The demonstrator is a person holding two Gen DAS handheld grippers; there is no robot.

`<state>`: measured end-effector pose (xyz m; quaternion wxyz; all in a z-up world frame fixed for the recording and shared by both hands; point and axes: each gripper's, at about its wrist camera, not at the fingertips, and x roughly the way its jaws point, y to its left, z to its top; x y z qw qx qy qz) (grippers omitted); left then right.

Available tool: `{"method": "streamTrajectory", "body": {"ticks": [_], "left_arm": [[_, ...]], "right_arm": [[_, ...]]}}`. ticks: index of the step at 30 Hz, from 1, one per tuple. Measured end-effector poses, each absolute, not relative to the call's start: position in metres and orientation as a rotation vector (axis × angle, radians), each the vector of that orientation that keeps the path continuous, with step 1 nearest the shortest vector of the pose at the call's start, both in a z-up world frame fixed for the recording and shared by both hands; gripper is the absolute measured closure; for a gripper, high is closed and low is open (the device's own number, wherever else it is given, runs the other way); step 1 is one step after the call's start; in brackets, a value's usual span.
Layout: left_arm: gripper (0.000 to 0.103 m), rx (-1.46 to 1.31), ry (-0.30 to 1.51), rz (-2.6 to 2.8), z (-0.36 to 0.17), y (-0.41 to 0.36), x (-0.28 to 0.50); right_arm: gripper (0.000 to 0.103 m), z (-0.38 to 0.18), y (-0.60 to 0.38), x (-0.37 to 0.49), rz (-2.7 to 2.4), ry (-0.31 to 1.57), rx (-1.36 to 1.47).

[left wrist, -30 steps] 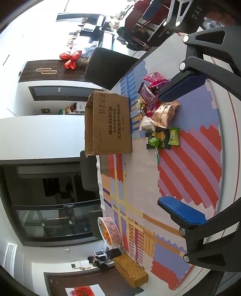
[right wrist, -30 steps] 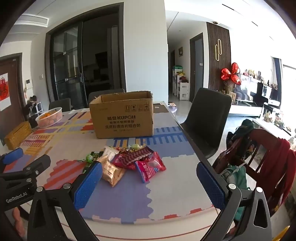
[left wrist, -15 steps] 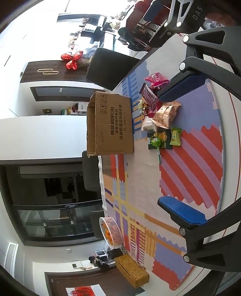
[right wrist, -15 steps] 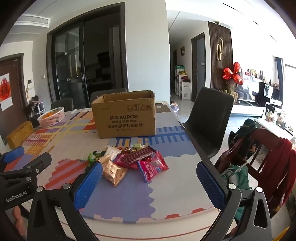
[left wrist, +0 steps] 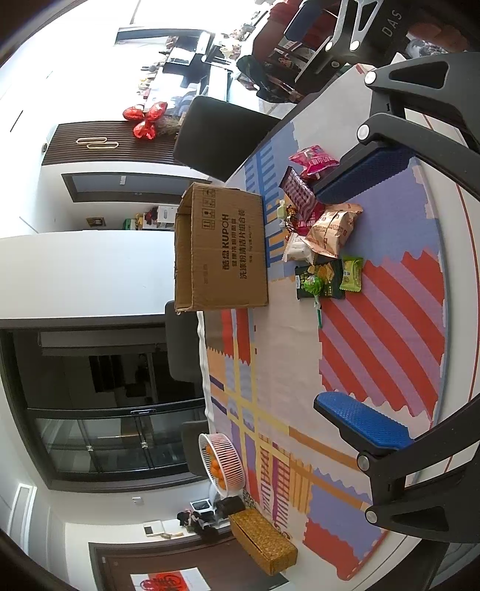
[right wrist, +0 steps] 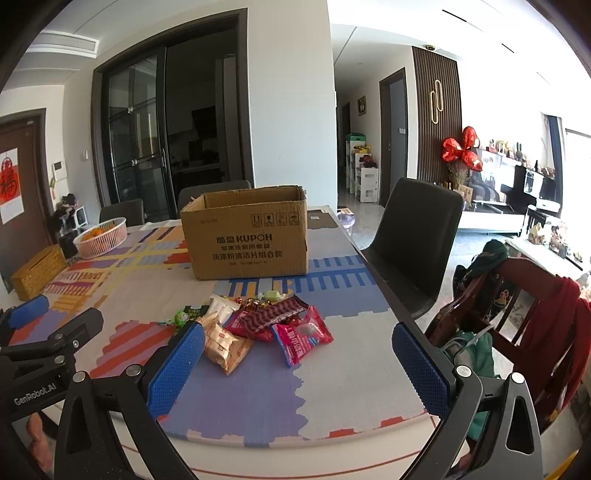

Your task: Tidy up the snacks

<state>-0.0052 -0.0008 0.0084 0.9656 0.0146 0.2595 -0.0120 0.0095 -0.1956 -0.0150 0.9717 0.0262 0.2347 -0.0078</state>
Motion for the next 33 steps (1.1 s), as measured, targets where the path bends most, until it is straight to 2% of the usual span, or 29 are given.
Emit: {"method": "streamTrajectory", "body": {"ticks": [33], "left_arm": [[0.000,0.029,0.530,-0.030,0.0052,-0.0048,-0.0046]], "right_arm": [[0.001,-0.0136,-0.1972,0.0090,-0.018,0.476,0.053]]}}
